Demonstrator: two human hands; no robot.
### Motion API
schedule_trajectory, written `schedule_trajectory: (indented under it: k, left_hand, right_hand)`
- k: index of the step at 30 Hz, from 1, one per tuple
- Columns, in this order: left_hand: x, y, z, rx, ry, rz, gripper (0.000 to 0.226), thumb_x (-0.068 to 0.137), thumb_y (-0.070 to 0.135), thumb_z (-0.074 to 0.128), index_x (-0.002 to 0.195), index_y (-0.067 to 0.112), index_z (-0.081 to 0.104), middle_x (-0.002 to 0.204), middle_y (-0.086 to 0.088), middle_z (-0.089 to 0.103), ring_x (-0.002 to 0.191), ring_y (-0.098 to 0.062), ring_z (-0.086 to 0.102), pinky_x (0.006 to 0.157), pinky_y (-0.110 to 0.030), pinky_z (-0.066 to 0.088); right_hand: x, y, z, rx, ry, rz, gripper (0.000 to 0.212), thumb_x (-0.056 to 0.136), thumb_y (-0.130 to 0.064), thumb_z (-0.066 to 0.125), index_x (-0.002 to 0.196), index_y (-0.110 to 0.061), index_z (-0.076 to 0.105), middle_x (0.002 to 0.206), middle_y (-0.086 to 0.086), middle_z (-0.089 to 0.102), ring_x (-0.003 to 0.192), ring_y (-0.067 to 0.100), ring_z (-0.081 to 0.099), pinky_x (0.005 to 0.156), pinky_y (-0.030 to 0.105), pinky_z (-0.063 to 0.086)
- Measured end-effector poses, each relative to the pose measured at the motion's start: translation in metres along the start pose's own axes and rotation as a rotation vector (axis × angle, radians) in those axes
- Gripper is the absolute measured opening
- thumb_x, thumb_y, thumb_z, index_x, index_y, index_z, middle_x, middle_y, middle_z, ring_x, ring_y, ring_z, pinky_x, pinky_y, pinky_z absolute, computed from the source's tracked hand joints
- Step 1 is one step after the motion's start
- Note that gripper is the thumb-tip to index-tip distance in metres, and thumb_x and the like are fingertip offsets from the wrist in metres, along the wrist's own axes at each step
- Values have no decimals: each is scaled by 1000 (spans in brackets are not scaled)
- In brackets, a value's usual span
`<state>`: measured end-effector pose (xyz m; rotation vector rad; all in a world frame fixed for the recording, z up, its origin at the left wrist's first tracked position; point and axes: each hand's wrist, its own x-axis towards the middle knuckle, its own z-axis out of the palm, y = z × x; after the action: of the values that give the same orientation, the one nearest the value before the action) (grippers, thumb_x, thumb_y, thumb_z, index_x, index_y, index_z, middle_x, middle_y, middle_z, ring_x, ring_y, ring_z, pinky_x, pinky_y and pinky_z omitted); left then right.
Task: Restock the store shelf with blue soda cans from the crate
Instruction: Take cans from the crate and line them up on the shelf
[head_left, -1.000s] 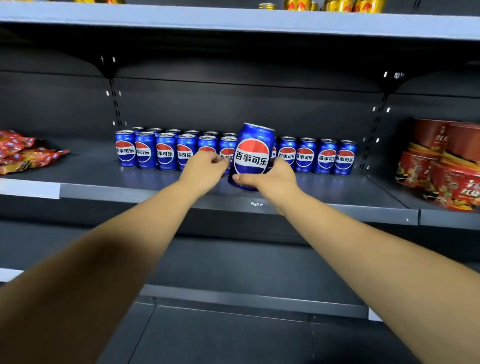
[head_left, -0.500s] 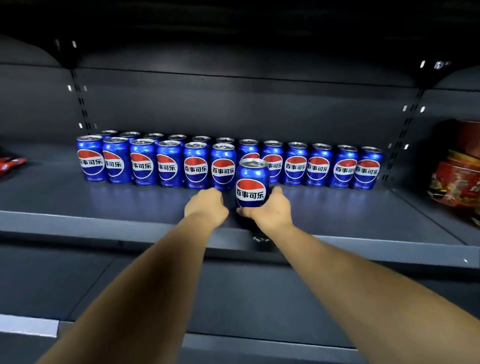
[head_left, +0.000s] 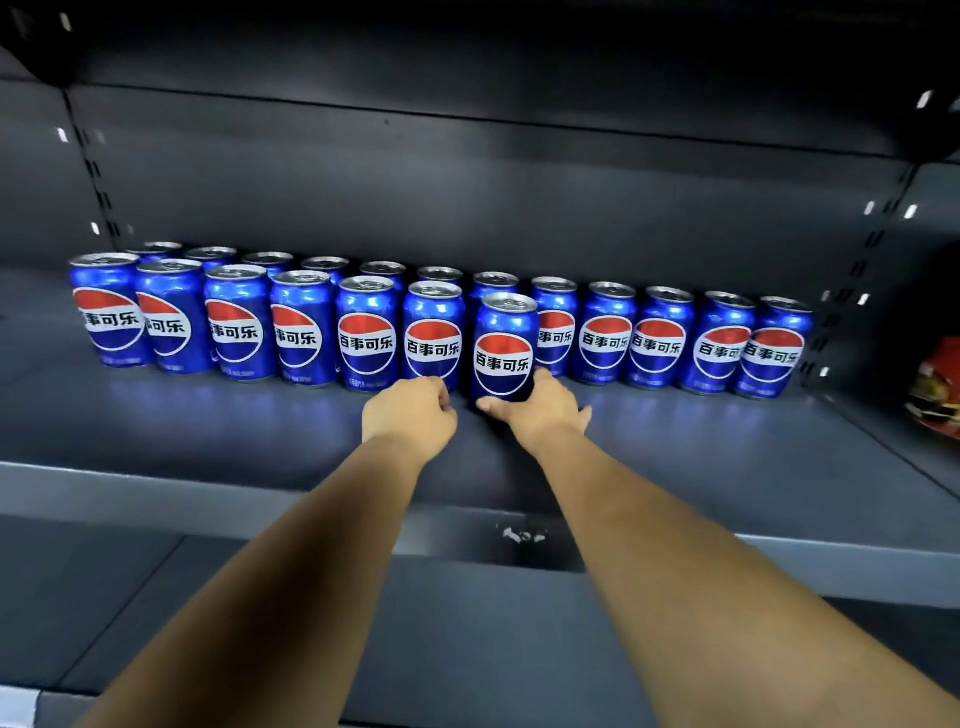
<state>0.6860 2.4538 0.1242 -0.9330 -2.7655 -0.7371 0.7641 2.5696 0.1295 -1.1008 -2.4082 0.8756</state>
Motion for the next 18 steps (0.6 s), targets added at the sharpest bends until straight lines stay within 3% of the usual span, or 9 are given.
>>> schedule_trajectory:
  k: [5, 10, 18]
  left_hand:
    - [9, -1, 3, -39, 25, -34, 9, 88, 20, 47, 88, 21, 56, 100, -1, 65, 94, -25, 57, 74, -29, 41]
    - [6, -1, 5, 8, 31, -12, 12, 90, 22, 46, 92, 18, 56, 98, -3, 65, 92, -24, 55, 71, -29, 40]
    - [8, -1, 6, -4, 41, -25, 8, 90, 22, 47, 87, 17, 53, 94, -2, 63, 88, -23, 53, 72, -29, 40]
  right_hand:
    - [9, 5, 5, -114, 6, -19, 61, 84, -50, 62, 130, -12, 47, 140, 6, 47, 140, 21, 27, 117, 47, 6]
    - [5, 4, 6, -258, -24, -38, 82, 90, -58, 47, 151, -14, 14, 154, 7, 28, 147, 21, 1, 117, 46, 4]
    - [10, 0, 11, -374, -88, -33, 90, 87, -68, 36, 151, -20, -6, 159, 4, 9, 146, 32, 0, 113, 55, 4]
